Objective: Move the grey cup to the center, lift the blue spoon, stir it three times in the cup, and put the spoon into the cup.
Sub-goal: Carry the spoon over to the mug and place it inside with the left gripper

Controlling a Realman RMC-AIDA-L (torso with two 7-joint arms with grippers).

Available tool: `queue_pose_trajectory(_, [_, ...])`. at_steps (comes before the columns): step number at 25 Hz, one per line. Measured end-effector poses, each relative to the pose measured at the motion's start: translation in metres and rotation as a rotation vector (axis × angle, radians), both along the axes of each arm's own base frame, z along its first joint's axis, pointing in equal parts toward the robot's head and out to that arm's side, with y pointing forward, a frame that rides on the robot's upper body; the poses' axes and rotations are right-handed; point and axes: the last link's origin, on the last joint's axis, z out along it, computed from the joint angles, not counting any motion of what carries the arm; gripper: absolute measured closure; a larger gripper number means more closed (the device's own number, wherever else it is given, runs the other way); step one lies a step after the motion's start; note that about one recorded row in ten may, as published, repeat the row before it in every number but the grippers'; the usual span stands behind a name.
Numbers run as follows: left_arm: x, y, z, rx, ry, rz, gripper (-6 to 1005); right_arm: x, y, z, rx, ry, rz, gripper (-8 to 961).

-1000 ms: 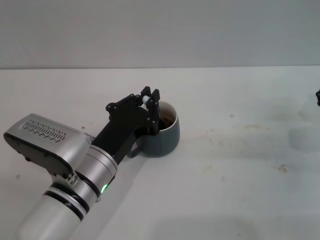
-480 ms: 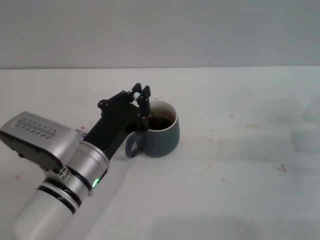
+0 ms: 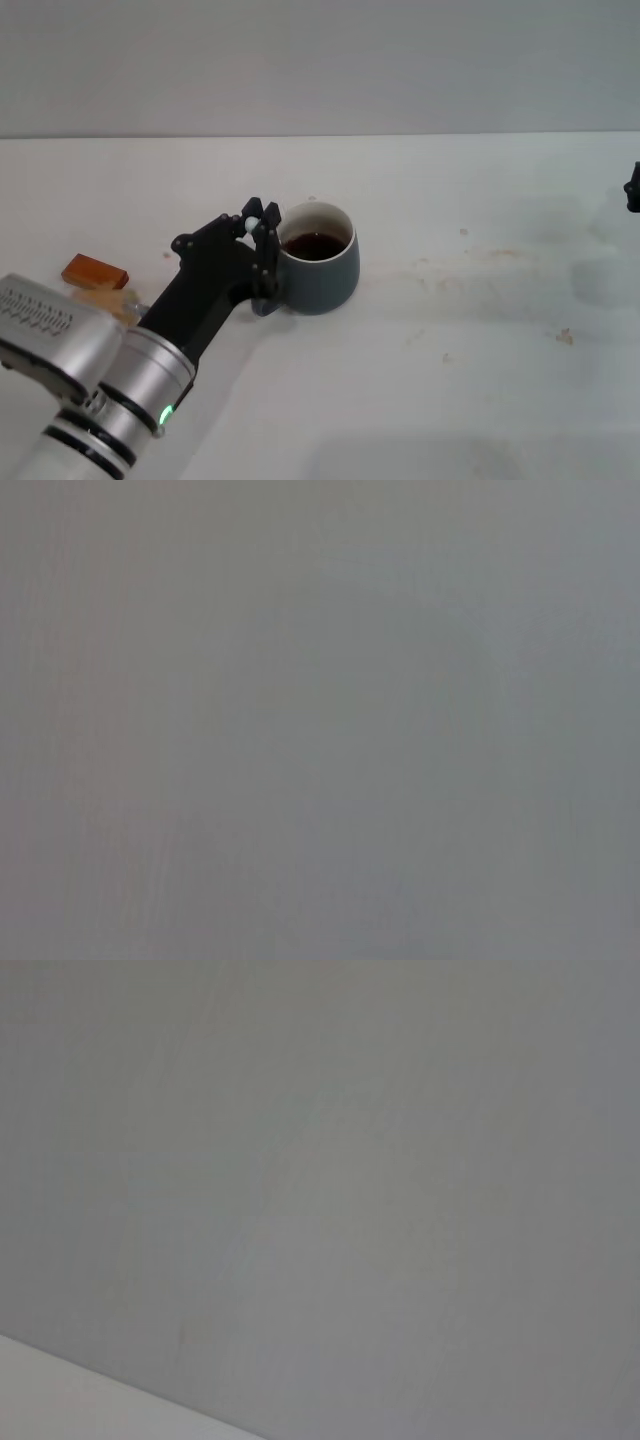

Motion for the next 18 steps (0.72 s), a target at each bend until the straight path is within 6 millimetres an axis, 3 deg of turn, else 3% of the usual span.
queue_pose_trajectory(8, [0.011, -0.011, -0.007, -0.025, -0.011, -0.03, 806, -0.001, -0.002, -0.003, -0.012, -0.007, 0.007, 914])
queue_pose_trajectory(18, [0.023, 0.011, -0.022, -0.069, 0.026, -0.098, 802, 0.002, -0.011, 0.0, -0.001, -0.04, 0.01, 914])
